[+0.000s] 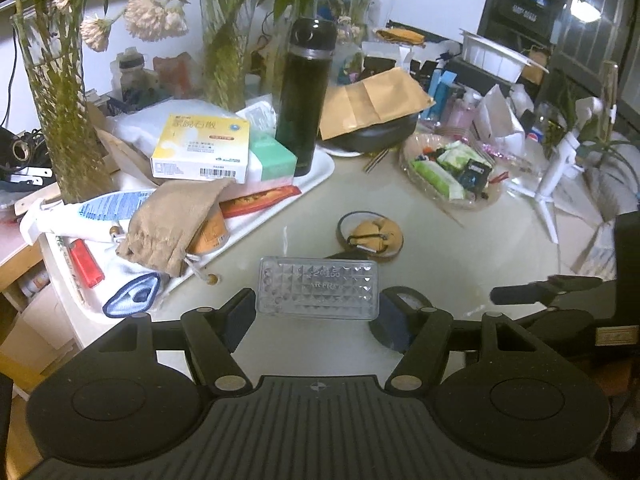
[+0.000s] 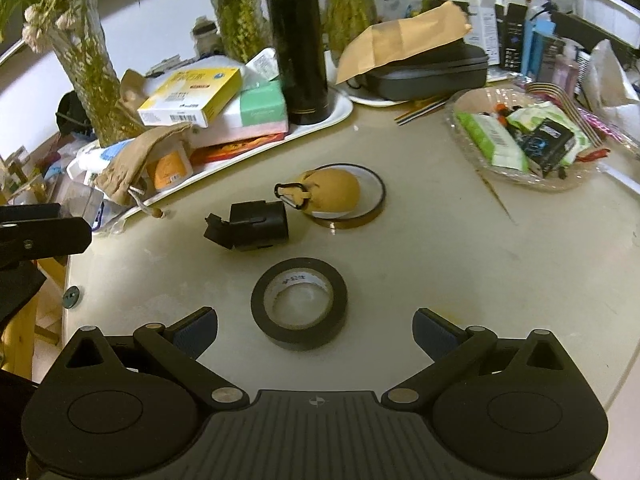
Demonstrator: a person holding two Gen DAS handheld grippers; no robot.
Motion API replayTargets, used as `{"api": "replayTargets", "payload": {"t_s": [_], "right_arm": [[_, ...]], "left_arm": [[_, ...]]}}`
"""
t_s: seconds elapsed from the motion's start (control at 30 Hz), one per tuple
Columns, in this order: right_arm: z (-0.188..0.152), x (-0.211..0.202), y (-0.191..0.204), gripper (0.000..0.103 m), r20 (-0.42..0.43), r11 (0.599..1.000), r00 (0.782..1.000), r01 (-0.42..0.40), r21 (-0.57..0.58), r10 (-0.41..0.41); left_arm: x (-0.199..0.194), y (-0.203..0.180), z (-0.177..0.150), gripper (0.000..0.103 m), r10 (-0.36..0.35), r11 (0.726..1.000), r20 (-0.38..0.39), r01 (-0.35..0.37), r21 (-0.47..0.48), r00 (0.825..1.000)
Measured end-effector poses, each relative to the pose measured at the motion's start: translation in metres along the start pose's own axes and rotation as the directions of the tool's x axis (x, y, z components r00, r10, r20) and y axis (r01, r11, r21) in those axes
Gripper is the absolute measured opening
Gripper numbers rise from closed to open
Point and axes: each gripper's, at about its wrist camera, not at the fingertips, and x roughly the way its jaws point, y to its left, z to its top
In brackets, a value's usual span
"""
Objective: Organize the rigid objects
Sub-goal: 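Grasp the black tape roll with the right tool while the left tool holds the tray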
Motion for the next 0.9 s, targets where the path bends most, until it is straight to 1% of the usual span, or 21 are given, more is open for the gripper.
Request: {"api": "replayTargets", "payload": {"t_s": [0.13,0.33,0.53,0.63,0.83,0.9], "right_arm": [[0.007,0.012,0.005,0.103,-0.029,1.0,1.0,0.01,-0.012,-0.01],[0.014,0.029,0.011,0.103,-0.071,0.999,0.997,0.024,-0.031,-0.026],[0.019,0.049,0.014,0.102,-0.119,0.999,0.992,0.027,-0.038,-0.031],[0.02,0.06,0.019,0.096,-0.143,0.997,0.988,0.043,-0.058,-0.051],[0.023,0.074,0.024,0.094,-0.181,0.996,0.981,0.057,-0.074,-0.069],[0.023,0.077,0.026,0.087,-0.19,0.994,0.979,0.06,-0.087,-0.075]], "left_arm": [[-0.002,0.002,-0.001,0.067,-0.001,1.0,0.013,0.001,-0.012,1.0],[-0.001,0.007,0.0,0.067,0.022,0.999,0.017,-0.022,-0.025,1.0],[0.002,0.012,-0.001,0.067,0.033,0.999,0.003,-0.033,-0.033,0.999],[0.004,0.012,-0.001,0.067,0.029,0.999,-0.008,-0.029,-0.03,1.0],[0.004,0.014,-0.001,0.067,0.022,0.999,-0.015,-0.022,-0.029,1.0],[0.005,0.013,-0.001,0.067,0.02,0.999,-0.02,-0.02,-0.026,1.0]]}}
